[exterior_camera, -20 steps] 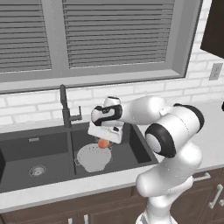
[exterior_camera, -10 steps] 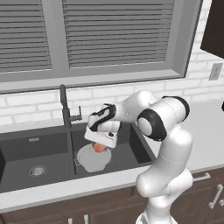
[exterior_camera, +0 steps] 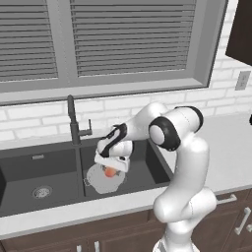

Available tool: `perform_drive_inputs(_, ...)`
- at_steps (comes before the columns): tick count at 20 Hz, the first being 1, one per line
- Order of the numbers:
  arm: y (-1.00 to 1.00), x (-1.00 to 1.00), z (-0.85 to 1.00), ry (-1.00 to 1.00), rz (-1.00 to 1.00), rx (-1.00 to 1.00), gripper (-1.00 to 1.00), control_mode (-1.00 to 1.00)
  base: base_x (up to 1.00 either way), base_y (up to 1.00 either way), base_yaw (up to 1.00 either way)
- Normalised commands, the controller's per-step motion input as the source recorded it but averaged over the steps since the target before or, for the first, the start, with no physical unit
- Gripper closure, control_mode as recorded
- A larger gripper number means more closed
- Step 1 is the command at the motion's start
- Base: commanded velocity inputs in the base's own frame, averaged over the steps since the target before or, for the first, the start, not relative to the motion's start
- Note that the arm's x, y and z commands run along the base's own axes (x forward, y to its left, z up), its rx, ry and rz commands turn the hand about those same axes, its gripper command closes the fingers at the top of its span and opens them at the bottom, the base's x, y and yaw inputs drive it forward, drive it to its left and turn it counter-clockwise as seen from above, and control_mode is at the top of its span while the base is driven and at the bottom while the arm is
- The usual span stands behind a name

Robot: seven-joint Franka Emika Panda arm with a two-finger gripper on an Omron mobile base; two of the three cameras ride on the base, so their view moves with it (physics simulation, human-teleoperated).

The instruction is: Put the colander in the sink, put the peach in the colander, and turn on the sink faucet and pour water over the colander.

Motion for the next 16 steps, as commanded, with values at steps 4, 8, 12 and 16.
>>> perform_drive_inputs(4, 0.06, 0.17, -0.34, -0.02, -0.02, -0.05, 1.00, -1.00, 0.00, 0.00, 0.00)
perform_drive_inputs(8, 0.16, 0.33, -0.26, 0.00, -0.02, -0.05, 1.00, -1.00, 0.00, 0.00, 0.00)
perform_drive_inputs(12, 0.15, 0.30, -0.34, 0.00, 0.00, -0.06, 1.00, -1.00, 0.00, 0.00, 0.00)
perform_drive_inputs(16, 0.16, 0.34, -0.28, 0.00, 0.00, -0.07, 1.00, -1.00, 0.00, 0.00, 0.00)
